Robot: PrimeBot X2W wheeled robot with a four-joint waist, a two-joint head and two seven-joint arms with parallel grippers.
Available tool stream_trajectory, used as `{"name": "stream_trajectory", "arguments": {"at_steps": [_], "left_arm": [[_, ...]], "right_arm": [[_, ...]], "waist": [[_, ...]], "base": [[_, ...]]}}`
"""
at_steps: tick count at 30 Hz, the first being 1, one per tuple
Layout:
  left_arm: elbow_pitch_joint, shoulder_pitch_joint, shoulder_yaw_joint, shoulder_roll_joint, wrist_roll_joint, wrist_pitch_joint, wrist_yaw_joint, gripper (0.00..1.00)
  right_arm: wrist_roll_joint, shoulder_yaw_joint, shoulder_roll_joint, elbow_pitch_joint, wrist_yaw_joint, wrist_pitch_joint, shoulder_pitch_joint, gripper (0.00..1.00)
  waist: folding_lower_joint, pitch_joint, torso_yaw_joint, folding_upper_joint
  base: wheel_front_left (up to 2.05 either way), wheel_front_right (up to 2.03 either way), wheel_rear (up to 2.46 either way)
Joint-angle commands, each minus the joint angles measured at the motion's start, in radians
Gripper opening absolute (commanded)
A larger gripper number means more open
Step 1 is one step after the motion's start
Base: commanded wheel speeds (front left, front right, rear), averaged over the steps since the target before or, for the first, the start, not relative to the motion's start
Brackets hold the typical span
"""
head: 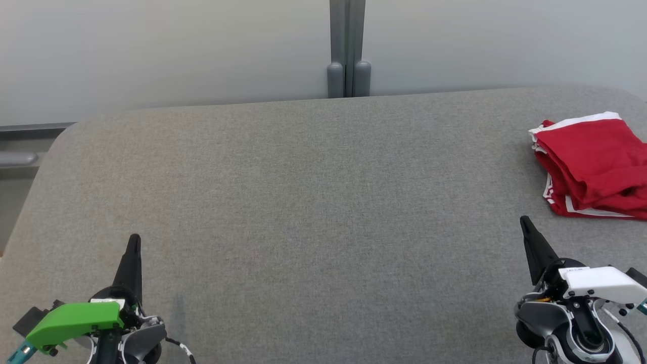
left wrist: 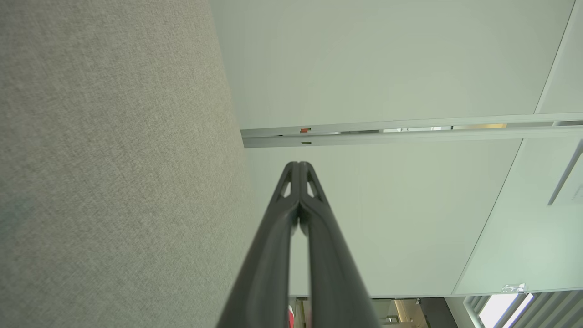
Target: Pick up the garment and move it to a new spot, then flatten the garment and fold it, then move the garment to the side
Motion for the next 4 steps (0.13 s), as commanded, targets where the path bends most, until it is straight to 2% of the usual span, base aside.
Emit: {"name": "stream_trajectory", "arguments": {"at_steps": [1,4], "left_arm": [[-0.004,-0.018,0.008,0.001,-0.020,0.005,-0.010,0.00],[-0.003,-0.018,0.007,0.001,-0.018,0.006,-0.008,0.00]], "right_arm": [[0.020,-0.005,0.001,0.002,0.000,0.005,-0.012,0.00],[0.018,-0.006,0.002,0.002,0.000,0.007,-0.010,0.00]], "waist": [[0.0000,0.000,0.000,0.0000],[0.0000,0.000,0.000,0.0000]], "base": [[0.00,0.00,0.00],[0.00,0.00,0.00]]}}
